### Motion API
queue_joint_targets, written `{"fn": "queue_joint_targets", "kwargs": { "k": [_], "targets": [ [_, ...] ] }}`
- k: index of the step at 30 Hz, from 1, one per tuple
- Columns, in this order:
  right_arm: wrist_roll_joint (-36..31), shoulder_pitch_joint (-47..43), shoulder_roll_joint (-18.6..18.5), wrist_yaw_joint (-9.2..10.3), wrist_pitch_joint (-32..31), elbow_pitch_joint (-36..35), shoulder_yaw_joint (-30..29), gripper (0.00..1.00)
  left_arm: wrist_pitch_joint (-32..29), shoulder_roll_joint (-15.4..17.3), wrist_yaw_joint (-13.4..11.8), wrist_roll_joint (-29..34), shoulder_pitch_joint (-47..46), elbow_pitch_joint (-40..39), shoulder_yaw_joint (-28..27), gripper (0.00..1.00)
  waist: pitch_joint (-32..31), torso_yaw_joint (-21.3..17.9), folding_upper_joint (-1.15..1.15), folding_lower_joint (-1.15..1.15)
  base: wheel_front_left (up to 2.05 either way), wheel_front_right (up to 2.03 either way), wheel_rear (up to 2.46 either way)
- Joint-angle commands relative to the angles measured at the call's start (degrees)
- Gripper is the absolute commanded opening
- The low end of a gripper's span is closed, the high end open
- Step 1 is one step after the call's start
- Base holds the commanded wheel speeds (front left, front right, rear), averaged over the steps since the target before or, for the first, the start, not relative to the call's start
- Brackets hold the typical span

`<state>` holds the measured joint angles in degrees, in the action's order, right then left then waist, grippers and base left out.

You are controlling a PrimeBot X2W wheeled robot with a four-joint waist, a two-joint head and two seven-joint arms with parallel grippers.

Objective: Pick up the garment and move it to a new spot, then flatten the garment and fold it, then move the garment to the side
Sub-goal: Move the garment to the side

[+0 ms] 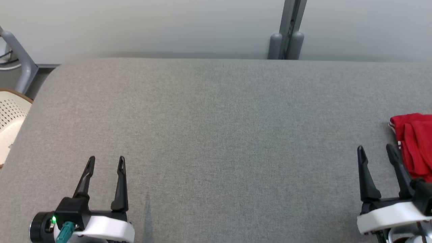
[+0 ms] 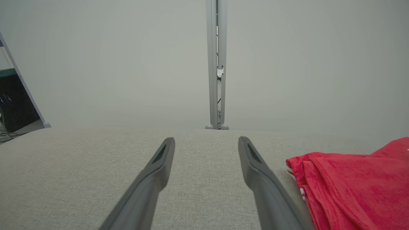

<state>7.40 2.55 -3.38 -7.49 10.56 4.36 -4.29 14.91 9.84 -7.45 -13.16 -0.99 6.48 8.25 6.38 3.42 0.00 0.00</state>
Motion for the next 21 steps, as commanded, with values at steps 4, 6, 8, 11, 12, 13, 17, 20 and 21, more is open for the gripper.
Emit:
{"fn": "queue_joint_targets", "kwargs": {
  "k": [4, 6, 8, 11, 12, 13, 17, 20, 21],
  "targets": [
    [-0.18, -3.49, 0.08, -0.01, -1.01, -1.59, 0.06, 1.0, 0.32, 0.41, 0.64, -0.09, 2.31, 0.19, -0.02, 1.0, -3.01, 0.19, 0.0, 0.0, 0.0, 0.0, 0.0],
    [-0.24, -4.95, 0.14, -0.01, -1.46, -2.29, 0.0, 1.0, 0.33, 0.8, 0.99, 0.24, 3.26, 0.32, 0.36, 1.0, -4.05, -0.25, 0.0, 0.0, 0.0, 0.0, 0.0],
    [-0.1, -6.2, 0.2, -0.01, -1.85, -2.79, 0.23, 1.0, 0.29, 1.03, 1.11, 0.32, 4.32, 0.43, 0.44, 1.0, -5.24, -0.75, 0.0, 0.0, 0.0, 0.0, 0.0],
    [-0.32, -7.9, 0.25, -0.01, -2.13, -3.81, 0.54, 1.0, 0.3, 1.4, 1.36, 0.31, 5.8, 0.46, 0.72, 1.0, -6.79, -1.34, 0.0, 0.0, 0.0, 0.0, 0.0],
    [-0.38, -8.5, 0.26, -0.01, -2.39, -4.16, 0.54, 1.0, 0.3, 1.49, 1.38, 0.23, 6.16, 0.41, 0.77, 1.0, -7.13, -1.46, 0.0, 0.0, 0.0, 0.0, 0.0],
    [-0.36, -8.95, 0.26, -0.01, -2.66, -4.57, 0.54, 1.0, 0.3, 1.57, 1.44, 0.13, 6.48, 0.42, 0.83, 1.0, -7.37, -1.53, 0.0, 0.0, 0.0, 0.0, 0.0],
    [-0.13, -10.49, 0.31, -0.01, -3.31, -5.85, 0.2, 1.0, 0.27, 1.66, 1.21, -0.23, 7.8, 0.53, 0.96, 1.0, -8.23, -1.63, 0.0, 0.0, 0.0, 0.0, 0.0],
    [0.24, -11.43, 0.31, -0.01, -3.61, -6.53, -0.51, 1.0, 0.23, 1.61, 1.18, -0.51, 8.12, 0.61, 1.07, 1.0, -8.72, -1.68, 0.0, 0.0, 0.0, 0.0, 0.0],
    [0.16, -11.61, 0.32, -0.01, -3.82, -6.68, -0.66, 1.0, 0.19, 1.65, 1.15, -0.63, 8.39, 0.67, 1.07, 1.0, -8.81, -1.7, 0.0, 0.0, 0.0, 0.0, 0.0]
  ]
}}
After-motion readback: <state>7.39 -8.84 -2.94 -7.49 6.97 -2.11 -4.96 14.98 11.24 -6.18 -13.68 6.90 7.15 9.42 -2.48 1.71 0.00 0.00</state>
